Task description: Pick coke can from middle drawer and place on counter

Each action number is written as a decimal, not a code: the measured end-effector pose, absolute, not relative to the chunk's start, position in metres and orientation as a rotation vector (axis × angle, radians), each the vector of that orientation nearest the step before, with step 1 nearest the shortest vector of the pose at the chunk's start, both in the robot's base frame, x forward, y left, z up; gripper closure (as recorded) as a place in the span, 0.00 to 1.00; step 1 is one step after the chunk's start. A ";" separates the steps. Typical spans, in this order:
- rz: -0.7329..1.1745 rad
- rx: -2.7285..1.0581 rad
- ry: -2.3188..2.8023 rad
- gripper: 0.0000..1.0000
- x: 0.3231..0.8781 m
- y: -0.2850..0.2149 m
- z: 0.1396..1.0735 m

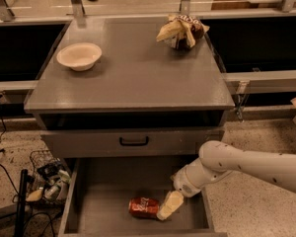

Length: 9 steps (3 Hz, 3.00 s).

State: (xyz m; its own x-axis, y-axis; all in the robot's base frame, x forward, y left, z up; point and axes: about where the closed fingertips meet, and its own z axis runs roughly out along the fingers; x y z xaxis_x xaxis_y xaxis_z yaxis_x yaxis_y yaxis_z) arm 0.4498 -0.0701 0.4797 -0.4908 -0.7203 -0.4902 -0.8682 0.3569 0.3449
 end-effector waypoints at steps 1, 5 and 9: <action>0.738 -1.424 2.370 0.00 0.449 -0.065 0.470; 0.783 -1.392 2.363 0.00 0.461 -0.045 0.456; 0.889 -1.359 2.398 0.00 0.451 -0.034 0.407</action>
Offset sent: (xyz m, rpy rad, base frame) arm -0.0010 0.0043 -0.0083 -0.0407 -0.0443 -0.0115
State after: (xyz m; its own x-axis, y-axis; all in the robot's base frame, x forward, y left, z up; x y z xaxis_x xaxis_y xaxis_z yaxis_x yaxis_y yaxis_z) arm 0.4506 -0.0342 0.4068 -0.5363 -0.6910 -0.4847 -0.8399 0.3804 0.3870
